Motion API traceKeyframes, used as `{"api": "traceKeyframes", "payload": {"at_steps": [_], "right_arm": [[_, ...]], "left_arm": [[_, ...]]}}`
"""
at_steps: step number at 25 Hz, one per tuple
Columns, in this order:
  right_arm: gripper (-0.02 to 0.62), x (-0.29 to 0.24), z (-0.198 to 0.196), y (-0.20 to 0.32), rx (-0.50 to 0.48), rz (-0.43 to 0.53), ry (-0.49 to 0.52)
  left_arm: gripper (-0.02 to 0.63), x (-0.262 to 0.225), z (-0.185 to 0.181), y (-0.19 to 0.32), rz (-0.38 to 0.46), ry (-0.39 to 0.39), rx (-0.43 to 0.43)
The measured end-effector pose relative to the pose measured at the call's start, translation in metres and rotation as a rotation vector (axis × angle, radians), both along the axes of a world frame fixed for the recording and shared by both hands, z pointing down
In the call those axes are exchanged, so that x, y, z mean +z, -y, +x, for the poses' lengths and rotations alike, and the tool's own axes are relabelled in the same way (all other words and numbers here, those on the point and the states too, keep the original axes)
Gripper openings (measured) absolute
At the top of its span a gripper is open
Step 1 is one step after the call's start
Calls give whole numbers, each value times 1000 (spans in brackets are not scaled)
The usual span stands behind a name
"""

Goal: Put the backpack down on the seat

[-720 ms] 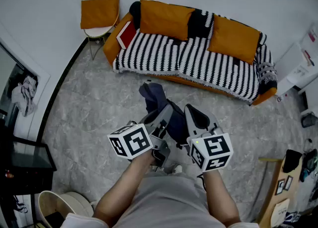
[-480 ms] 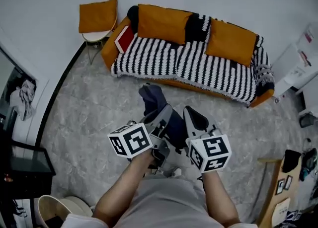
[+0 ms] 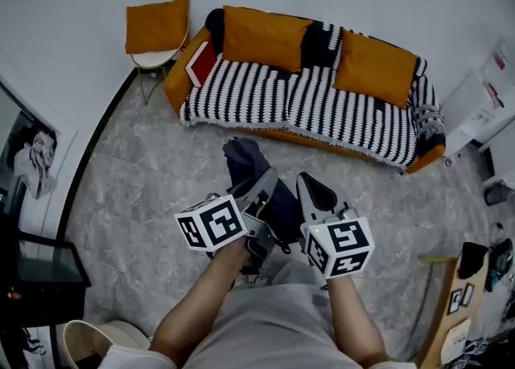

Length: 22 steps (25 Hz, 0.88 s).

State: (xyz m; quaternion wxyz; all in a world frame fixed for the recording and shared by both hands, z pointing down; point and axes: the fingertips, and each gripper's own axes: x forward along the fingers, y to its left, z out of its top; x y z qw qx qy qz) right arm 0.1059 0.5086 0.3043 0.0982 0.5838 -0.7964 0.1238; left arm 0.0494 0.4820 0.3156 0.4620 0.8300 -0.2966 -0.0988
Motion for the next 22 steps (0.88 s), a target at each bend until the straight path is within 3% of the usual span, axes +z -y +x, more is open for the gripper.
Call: {"api": "traceKeyframes", "payload": {"at_steps": [7, 22], "right_arm": [[2, 10, 7, 33, -22, -11, 11], [2, 21, 78, 160, -121, -30, 28]], "left_arm": [[29, 8, 8, 34, 2, 18, -5], [29, 18, 73, 150, -16, 41, -77]]}}
